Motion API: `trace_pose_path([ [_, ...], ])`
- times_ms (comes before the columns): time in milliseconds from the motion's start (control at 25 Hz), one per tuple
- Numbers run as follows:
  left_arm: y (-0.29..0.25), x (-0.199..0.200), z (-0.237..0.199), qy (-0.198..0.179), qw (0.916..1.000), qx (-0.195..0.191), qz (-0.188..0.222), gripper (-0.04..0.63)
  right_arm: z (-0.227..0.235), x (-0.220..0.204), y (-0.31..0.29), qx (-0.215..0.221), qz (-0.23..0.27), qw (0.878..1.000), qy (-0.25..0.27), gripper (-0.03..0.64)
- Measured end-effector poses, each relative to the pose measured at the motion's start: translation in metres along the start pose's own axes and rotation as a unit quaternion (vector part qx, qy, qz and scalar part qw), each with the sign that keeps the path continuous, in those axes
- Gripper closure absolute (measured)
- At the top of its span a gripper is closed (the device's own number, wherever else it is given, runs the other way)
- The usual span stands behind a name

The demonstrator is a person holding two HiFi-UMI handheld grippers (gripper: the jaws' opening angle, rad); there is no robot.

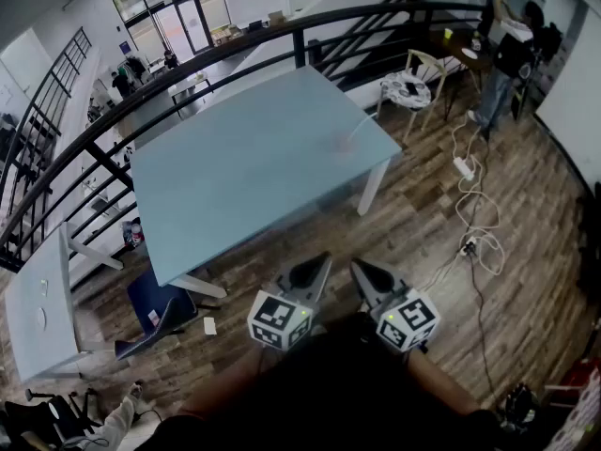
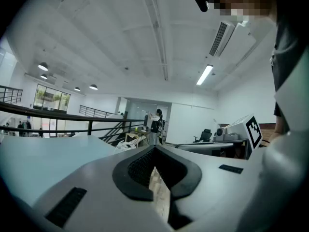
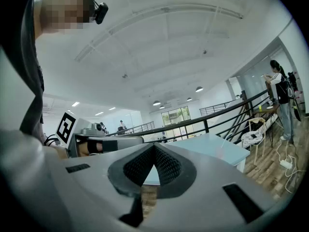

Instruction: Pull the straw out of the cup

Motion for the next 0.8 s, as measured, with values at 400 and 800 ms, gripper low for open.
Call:
trace_pose_path([
  [400,-0.02,-0.001,-0.006,0.007,1.0,-0.001,-0.003,0.584,0.02,0.001,-0.006,0.005,0.002,1.0,-0.012,0.606],
  [800,-0.06,0.003,-0.012,0.014,0.9999,0.002,-0.004,0.584,0.06,0.012,-0.013,0.014,-0.009,0.999,-0.032,0.606],
])
Point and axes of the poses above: the fingertips, and each gripper's own axes: y backward along the fingers, z to its right, x out of its top, the point moved 10 cm from there along y, backward along the fingers, and after that the axes turned 4 degrees about -y, right-handed, at the moved point
